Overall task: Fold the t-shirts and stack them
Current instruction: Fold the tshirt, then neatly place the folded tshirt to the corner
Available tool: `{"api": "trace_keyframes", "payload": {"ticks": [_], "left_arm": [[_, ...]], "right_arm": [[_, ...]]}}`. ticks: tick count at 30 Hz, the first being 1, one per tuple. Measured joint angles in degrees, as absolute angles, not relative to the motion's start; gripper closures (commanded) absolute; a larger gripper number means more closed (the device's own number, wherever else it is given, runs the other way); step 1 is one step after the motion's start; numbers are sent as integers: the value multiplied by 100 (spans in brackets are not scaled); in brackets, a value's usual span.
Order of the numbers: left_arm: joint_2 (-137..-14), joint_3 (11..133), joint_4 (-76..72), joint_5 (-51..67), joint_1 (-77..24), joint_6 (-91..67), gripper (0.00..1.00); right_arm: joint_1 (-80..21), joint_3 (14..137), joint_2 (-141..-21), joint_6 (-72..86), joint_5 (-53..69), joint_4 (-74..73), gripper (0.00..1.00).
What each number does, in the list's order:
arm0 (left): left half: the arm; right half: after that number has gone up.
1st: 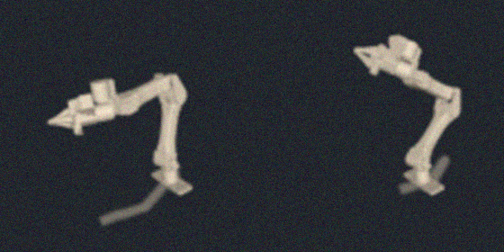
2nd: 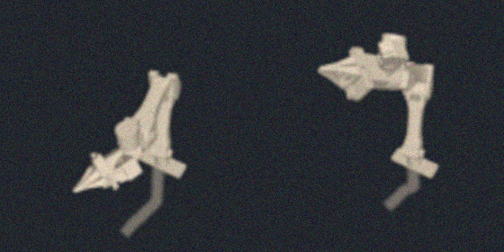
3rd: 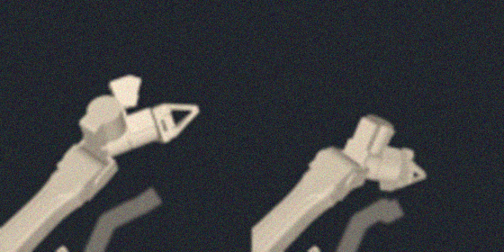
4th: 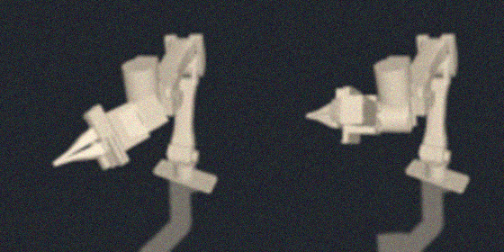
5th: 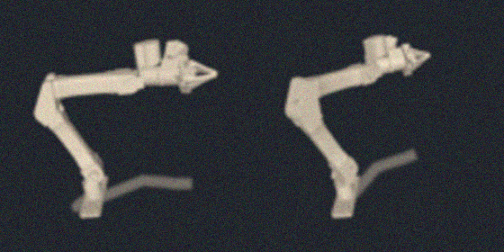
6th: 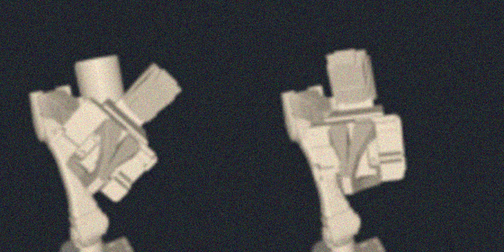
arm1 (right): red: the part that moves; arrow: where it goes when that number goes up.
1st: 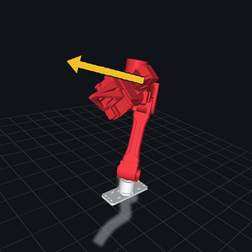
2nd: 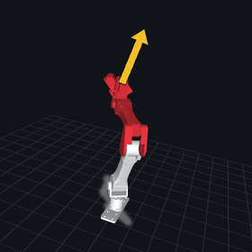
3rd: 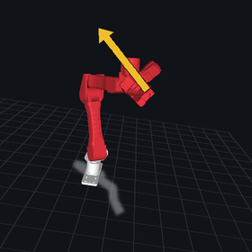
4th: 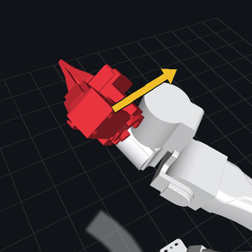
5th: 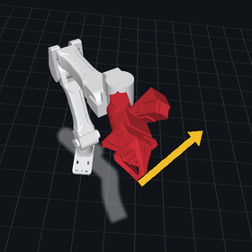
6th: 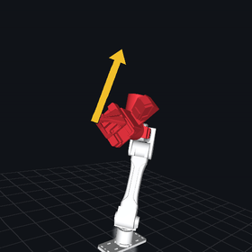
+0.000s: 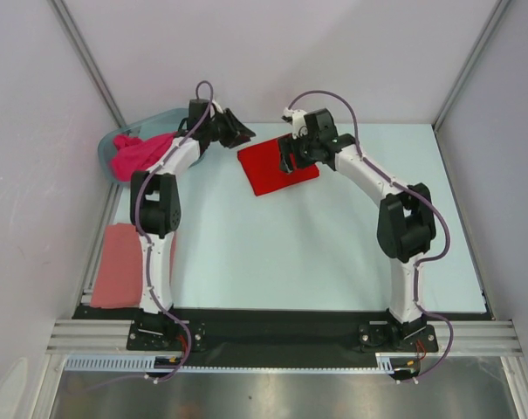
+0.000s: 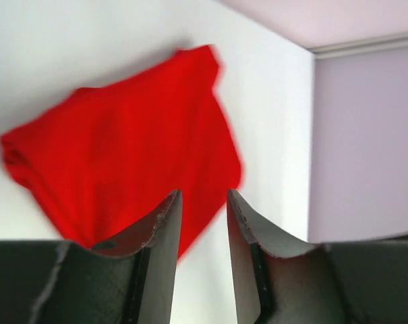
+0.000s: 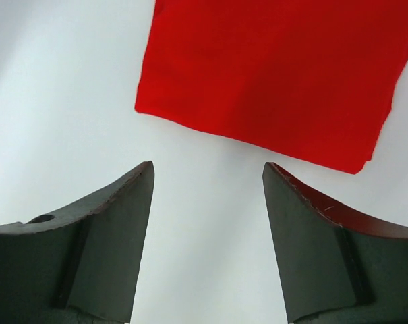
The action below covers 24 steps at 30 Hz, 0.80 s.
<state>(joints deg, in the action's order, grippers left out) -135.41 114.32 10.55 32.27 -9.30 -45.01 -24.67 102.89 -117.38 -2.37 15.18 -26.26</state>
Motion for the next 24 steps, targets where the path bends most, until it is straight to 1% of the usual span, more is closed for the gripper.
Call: {"api": "trace_keyframes", "payload": {"ticks": [3,7,8,9,10,11,13,16,22,24], "left_arm": [[-12897,11063,860,3371,-958,-4563,62],[-11791,10073,493,3629,-963,-4678,62],[-11502,9760,427,3673,-963,-4703,62],[-11205,9437,421,3732,-963,-4709,62],[-10919,9107,344,3787,-965,-4713,62],[-10628,8764,322,3826,-967,-4716,62],[-10149,8213,346,3924,-978,-4707,62],[-9452,7417,438,3983,-1015,-4633,62],[-7959,6077,1050,4016,-1061,-4209,61],[-7590,5824,1262,3983,-1061,-4036,61]], "right_arm": [[-2622,10289,-11734,-215,1219,-2679,28],[-2362,10335,-11863,934,1015,-2987,25],[-2220,10175,-11843,1315,1033,-2884,23],[-2097,9998,-11819,1612,1059,-2777,16],[-1946,9592,-11716,1994,1094,-2410,12],[-1820,9196,-11625,2335,1122,-2167,6],[-1533,8486,-11507,3035,1219,-1782,6],[-1232,7957,-11570,3883,1441,-1369,10],[-1142,7931,-11856,4711,1737,-379,20],[-1146,7948,-11987,4941,1796,-64,26]]}}
